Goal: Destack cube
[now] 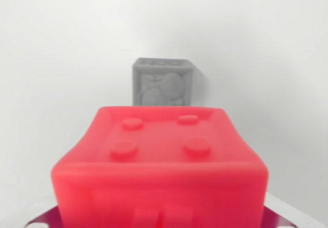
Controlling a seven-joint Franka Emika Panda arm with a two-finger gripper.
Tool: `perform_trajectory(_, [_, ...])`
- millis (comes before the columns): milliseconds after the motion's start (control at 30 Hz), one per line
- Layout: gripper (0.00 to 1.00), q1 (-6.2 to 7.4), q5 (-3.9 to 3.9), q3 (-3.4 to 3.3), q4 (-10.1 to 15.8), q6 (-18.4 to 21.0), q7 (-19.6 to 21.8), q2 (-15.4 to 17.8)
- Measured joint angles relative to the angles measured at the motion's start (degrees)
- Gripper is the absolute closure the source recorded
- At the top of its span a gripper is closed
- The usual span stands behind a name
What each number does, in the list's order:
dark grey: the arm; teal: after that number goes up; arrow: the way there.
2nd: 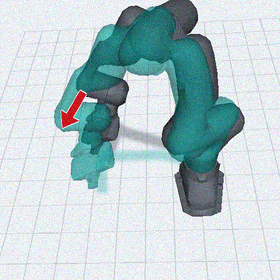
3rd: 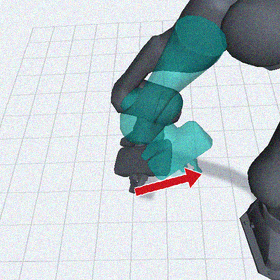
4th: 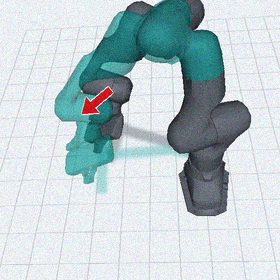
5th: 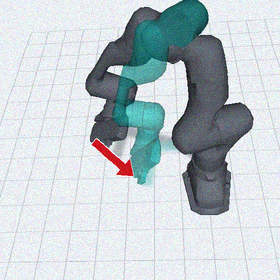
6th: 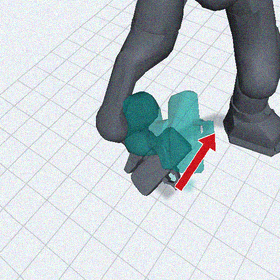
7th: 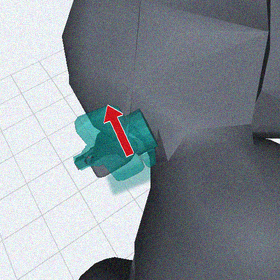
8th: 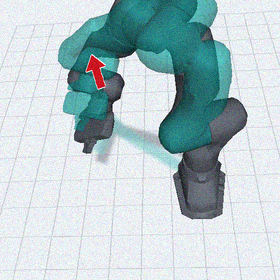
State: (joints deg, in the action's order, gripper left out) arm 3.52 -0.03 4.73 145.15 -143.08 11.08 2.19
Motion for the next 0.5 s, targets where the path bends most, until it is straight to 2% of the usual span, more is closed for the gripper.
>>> perform_trajectory(233, [1.0,0.01,-0.21,0.01,-0.9,2.6,-0.1,2.1])
perform_trajectory(500, [1.0,0.01,-0.19,0.03,-2.9,2.0,1.3,-1.5])
